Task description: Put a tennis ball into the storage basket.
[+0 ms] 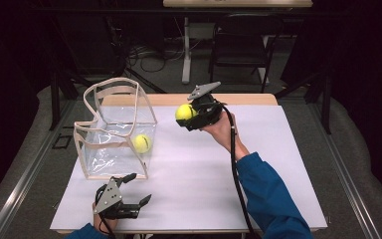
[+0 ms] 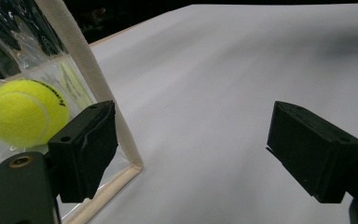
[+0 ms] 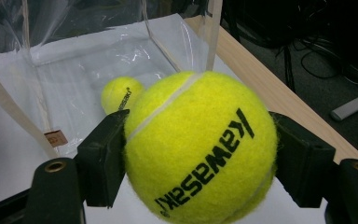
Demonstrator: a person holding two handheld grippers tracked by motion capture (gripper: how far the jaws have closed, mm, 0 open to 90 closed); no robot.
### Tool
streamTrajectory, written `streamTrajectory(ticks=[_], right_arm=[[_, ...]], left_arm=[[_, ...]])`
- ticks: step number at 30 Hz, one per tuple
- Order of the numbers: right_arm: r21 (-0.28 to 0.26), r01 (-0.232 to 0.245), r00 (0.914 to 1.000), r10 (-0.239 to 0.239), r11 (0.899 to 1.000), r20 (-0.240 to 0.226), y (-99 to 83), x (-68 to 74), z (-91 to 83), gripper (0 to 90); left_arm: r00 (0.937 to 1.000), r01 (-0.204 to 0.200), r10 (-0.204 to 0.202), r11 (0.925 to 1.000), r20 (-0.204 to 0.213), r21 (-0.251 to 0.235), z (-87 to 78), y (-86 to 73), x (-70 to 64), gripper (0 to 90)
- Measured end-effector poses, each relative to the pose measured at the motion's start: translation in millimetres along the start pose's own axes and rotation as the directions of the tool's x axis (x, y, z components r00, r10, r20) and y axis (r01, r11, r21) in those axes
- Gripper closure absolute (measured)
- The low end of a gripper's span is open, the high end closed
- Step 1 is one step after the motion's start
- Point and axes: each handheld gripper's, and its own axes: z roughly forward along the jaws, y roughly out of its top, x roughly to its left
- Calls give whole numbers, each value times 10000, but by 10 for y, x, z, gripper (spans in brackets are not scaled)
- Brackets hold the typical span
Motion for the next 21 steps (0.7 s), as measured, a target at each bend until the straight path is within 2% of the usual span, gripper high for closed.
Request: streamTrajectory(ticks=[21], right_arm=[[-364, 139, 9999, -142, 9992, -79, 205, 41, 2, 266]], left_arm=[[10000, -9, 9, 10000, -1, -3, -3, 0, 2, 160]])
